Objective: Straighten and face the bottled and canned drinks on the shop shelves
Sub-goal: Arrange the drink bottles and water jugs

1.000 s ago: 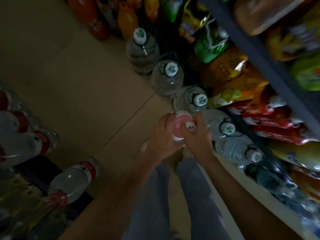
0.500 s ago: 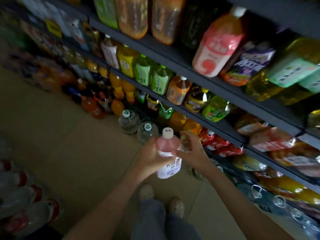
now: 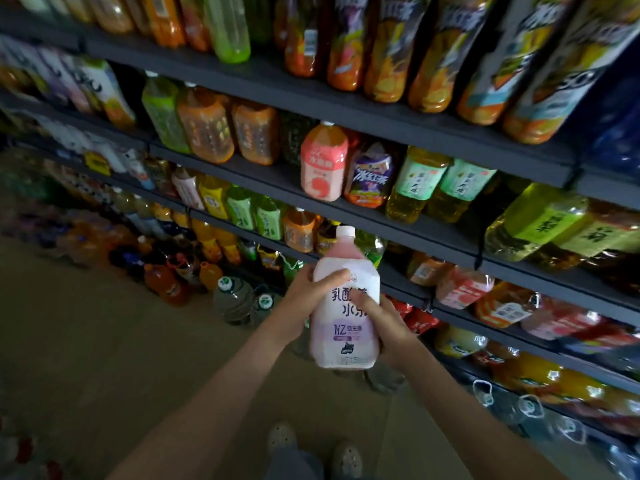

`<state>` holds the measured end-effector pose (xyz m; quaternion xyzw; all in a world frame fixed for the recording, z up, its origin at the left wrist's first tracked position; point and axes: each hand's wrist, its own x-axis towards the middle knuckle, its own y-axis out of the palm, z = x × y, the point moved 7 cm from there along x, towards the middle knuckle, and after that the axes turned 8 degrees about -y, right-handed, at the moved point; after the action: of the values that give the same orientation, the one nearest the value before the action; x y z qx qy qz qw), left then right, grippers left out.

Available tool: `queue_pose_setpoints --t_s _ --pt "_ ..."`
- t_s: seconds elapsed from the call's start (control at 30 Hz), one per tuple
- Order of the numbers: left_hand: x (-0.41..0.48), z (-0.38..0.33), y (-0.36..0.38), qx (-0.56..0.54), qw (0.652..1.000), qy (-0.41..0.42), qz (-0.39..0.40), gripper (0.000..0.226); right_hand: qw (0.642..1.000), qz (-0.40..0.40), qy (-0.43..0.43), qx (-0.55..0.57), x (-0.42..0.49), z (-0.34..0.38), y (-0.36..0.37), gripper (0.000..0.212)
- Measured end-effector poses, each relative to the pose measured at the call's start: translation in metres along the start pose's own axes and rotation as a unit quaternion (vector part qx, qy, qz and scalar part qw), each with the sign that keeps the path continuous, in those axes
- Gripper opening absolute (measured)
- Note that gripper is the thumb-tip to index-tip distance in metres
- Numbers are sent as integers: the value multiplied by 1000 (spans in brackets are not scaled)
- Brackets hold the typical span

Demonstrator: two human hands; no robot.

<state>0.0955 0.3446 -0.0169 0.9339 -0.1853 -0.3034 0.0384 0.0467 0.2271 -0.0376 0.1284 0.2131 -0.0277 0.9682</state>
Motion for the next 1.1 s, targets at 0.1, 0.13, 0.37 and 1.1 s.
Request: queue_pose_setpoints --t_s 0.1,0.13,0.37,1.1 --pt "-2 -1 19 24 999 -30 18 39 996 -42 9 75 -3 0 -11 65" --pt "-3 -2 23 37 998 -41 22 33 995 -47 11 84 -3 1 -13 66" --pt "-2 -17 2 41 999 -33 -7 24 998 2 -46 39 12 26 10 55" --pt "70 -82 -138 97 991 -74 61 31 983 -122 -70 117 101 41 137 37"
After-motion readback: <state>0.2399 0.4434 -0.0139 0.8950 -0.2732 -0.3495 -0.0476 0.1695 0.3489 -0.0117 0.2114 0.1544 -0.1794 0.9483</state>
